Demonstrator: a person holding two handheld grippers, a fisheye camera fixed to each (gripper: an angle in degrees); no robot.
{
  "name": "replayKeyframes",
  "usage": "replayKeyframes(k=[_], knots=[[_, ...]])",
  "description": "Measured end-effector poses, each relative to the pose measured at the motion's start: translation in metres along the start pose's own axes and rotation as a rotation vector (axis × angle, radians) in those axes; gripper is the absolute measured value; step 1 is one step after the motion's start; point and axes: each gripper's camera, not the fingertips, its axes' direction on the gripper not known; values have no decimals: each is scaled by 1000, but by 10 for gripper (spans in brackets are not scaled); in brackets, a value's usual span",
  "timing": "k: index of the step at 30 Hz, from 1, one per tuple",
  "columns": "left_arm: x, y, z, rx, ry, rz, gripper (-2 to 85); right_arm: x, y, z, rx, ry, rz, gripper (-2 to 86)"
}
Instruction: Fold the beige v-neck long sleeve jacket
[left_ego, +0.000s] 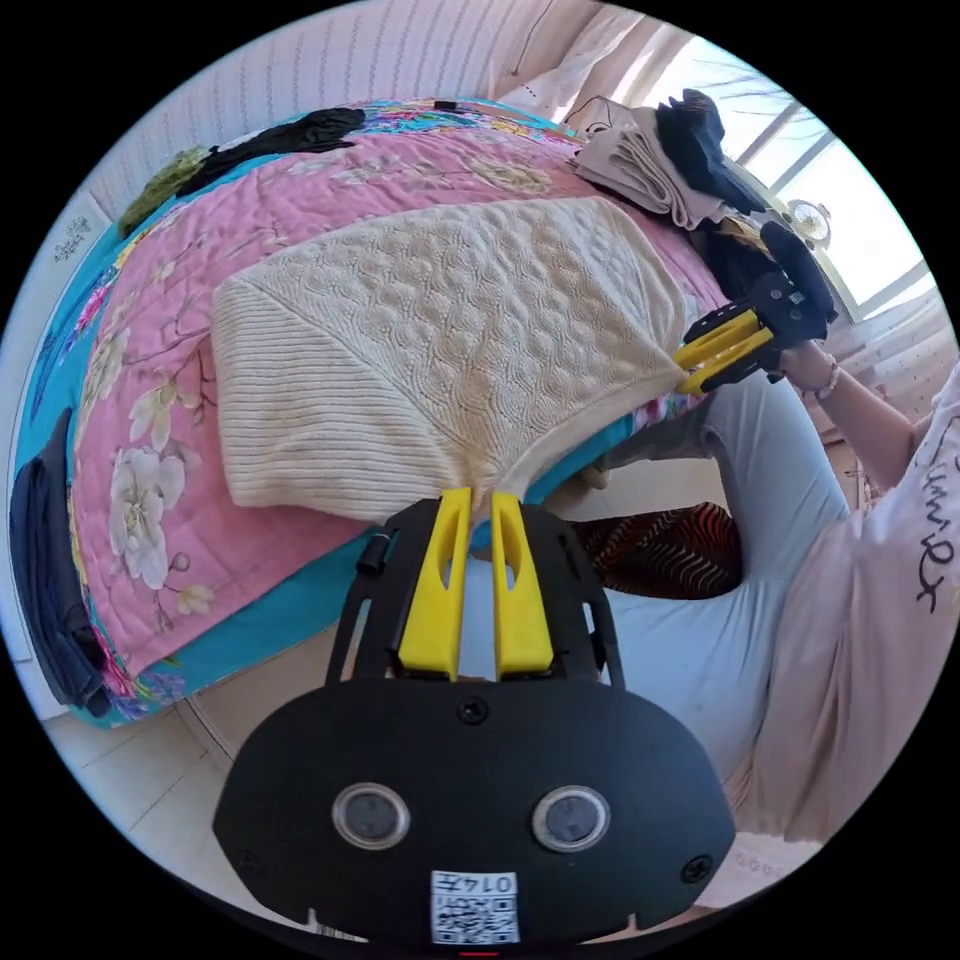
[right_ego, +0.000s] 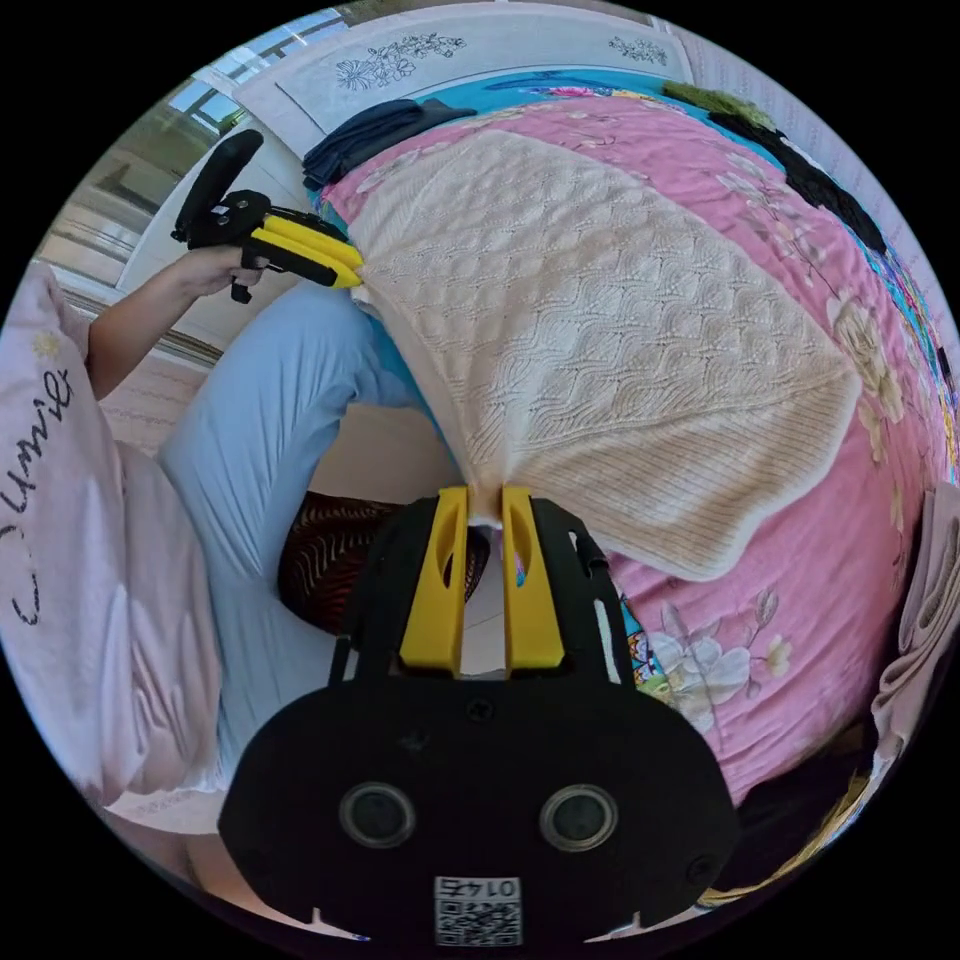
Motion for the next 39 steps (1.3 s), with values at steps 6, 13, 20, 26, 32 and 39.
replayKeyframes(k=[6,13,20,26,32,39], knots=[[61,7,-29,118,-223,198,13,-1,0,-25,-18,-46,-1,35],[126,-46,26,398,-87,148,-7,-9,-127,-63,170,151,-66,-1],[129,-51,91,380,15,23,-9,21,-176,6,56,178,81,-4],[139,-50,90,380,-3,38,-10,15,-174,-30,67,270,52,-4],[135,-59,92,347,36,45,-8,29,-130,4,150,220,134,-3],[96,-93,26,602,26,47,88,18,132,-38,697,53,511,7]])
